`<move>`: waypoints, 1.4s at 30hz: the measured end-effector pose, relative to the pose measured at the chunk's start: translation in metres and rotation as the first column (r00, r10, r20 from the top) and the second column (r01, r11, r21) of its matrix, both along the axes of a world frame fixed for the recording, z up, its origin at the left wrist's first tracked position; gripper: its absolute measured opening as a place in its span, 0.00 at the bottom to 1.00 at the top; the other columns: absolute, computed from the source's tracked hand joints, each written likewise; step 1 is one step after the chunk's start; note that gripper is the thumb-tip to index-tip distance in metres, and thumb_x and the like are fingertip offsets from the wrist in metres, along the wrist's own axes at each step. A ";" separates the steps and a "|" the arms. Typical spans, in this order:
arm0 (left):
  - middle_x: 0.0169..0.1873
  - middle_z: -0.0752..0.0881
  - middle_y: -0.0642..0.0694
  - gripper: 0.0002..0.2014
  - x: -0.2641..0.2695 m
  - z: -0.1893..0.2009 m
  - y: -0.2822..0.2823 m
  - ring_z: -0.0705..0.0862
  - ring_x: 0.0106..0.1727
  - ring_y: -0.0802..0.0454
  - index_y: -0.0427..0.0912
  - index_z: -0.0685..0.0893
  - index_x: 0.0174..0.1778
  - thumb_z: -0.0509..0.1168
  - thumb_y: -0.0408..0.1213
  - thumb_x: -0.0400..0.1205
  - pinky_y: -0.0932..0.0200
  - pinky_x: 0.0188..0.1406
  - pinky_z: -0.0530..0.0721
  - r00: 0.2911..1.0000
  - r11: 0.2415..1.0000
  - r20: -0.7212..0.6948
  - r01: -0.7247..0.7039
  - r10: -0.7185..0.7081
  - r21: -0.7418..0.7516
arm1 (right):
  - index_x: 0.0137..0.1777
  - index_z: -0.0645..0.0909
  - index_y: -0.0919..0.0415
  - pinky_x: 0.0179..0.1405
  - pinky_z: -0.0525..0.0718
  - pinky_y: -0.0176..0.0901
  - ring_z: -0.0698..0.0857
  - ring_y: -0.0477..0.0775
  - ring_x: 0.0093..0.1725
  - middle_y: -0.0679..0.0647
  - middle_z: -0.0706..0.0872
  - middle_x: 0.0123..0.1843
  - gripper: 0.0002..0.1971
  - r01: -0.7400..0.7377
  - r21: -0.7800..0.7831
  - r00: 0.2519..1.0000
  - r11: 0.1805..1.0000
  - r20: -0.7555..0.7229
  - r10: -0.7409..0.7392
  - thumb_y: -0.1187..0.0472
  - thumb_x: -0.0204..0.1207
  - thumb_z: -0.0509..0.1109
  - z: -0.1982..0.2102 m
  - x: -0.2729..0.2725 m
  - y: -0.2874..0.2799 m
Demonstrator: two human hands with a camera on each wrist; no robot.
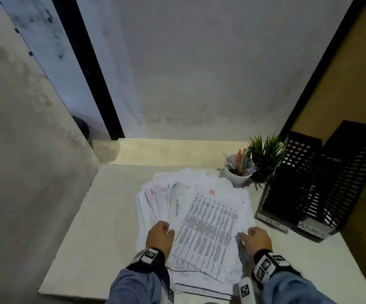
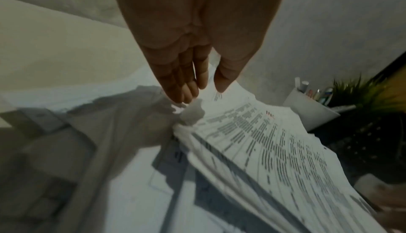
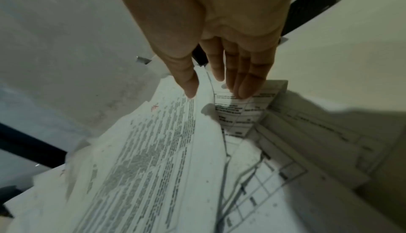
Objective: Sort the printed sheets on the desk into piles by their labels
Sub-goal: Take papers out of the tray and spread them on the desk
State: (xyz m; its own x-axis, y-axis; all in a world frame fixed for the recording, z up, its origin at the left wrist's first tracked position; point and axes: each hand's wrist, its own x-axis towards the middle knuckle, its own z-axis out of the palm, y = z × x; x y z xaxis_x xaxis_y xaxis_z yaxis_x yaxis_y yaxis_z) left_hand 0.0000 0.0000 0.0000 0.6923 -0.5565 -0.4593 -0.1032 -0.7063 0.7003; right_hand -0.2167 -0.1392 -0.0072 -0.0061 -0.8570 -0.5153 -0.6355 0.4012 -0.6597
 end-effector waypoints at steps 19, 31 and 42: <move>0.37 0.90 0.41 0.27 -0.013 -0.018 -0.008 0.86 0.45 0.43 0.44 0.87 0.20 0.49 0.12 0.64 0.54 0.52 0.84 0.984 0.986 -0.140 0.088 -0.107 -0.139 | 0.53 0.79 0.71 0.21 0.75 0.29 0.81 0.51 0.28 0.68 0.83 0.40 0.11 0.218 0.168 0.936 0.961 0.243 -0.255 0.74 0.71 0.70 0.010 0.023 -0.014; 0.25 0.63 0.45 0.21 0.004 -0.017 -0.043 0.61 0.29 0.50 0.44 0.62 0.21 0.55 0.24 0.79 0.58 0.29 0.58 0.988 0.999 -0.151 -0.040 0.036 -0.024 | 0.17 0.71 0.69 0.31 0.72 0.47 0.73 0.57 0.21 0.58 0.71 0.14 0.11 0.231 0.275 0.944 0.933 0.171 -0.284 0.81 0.56 0.63 0.006 0.012 -0.019; 0.29 0.77 0.45 0.10 -0.007 -0.037 -0.053 0.73 0.35 0.50 0.45 0.80 0.30 0.65 0.31 0.77 0.59 0.36 0.71 0.974 0.985 -0.155 0.152 -0.164 -0.086 | 0.24 0.75 0.69 0.28 0.71 0.43 0.73 0.56 0.25 0.57 0.72 0.17 0.10 0.164 0.253 0.960 0.954 0.182 -0.213 0.83 0.56 0.61 0.000 0.004 -0.025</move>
State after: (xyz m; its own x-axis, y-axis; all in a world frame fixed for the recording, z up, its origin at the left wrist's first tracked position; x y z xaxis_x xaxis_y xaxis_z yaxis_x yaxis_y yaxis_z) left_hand -0.0067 -0.0527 -0.0370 0.5130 -0.6892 -0.5117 -0.0911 -0.6364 0.7660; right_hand -0.2122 -0.1642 -0.0075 -0.0292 -0.7062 -0.7074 -0.3944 0.6584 -0.6410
